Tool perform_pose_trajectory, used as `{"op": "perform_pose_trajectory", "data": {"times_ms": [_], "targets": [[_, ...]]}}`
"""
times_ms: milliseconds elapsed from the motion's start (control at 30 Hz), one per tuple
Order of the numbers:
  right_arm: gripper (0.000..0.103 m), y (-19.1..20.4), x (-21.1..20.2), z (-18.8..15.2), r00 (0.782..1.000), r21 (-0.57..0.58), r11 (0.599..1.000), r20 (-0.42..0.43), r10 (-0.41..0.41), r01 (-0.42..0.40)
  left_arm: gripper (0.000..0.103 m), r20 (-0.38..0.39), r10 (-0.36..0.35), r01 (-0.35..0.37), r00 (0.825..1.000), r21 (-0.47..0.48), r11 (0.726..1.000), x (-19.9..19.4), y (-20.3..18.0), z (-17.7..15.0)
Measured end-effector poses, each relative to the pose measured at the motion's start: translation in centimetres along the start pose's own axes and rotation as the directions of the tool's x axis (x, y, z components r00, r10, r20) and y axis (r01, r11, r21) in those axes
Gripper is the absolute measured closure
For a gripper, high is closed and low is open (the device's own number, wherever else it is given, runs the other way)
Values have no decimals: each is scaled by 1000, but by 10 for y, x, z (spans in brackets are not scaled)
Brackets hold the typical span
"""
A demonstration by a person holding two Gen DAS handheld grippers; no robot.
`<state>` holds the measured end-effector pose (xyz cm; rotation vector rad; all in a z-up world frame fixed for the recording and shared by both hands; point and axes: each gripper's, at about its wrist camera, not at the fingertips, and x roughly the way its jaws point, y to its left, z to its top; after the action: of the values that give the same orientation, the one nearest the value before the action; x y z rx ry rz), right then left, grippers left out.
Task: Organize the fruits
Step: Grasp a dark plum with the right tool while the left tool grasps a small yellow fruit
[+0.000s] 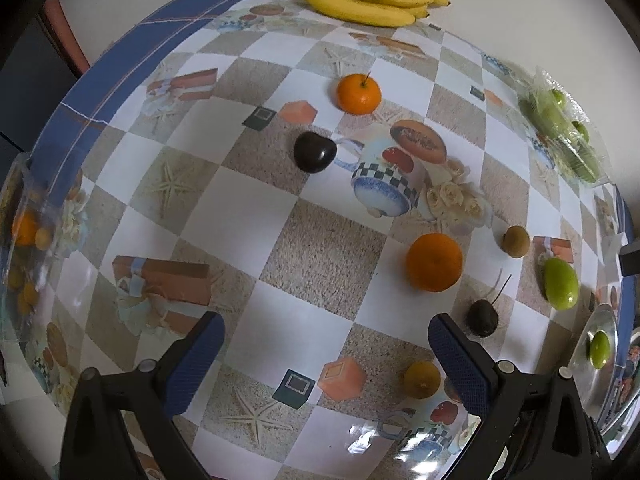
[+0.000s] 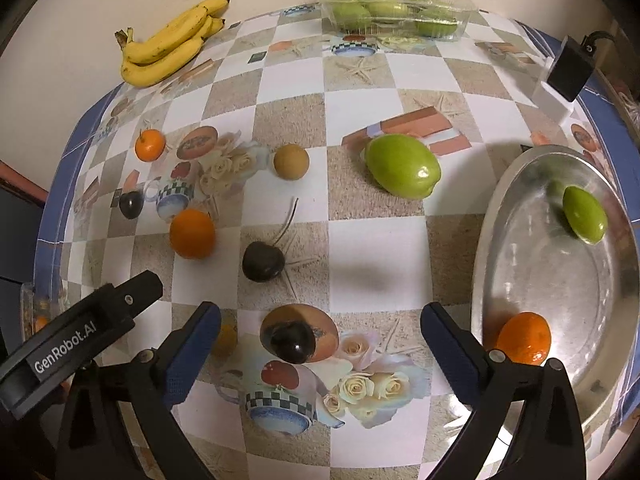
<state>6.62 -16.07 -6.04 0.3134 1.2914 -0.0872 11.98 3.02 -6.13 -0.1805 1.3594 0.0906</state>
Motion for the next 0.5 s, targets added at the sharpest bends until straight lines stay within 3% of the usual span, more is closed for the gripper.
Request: {"op": "perform_pose_trajectory", "data": {"times_ms": [200,367,467,500], "targets": [[3,6,11,-5,1000,-39,999,-25,10,-11,0,-7,21,-22,1000,-24,999,7,3,-1],[4,11,13,-8,1000,-66,998,-18,18,-19,0,-29,-28,27,999,-42,999,12,5,-2],[15,12,11,-9,1000,-78,997,-6,22,-22,0,-32,-41,40,999,-35,999,11,3,-1],[24,12,11,-9,1000,-81,996,-6,25,-25,0,-36,-45,44,998,-35,998,12,2,-1]]}}
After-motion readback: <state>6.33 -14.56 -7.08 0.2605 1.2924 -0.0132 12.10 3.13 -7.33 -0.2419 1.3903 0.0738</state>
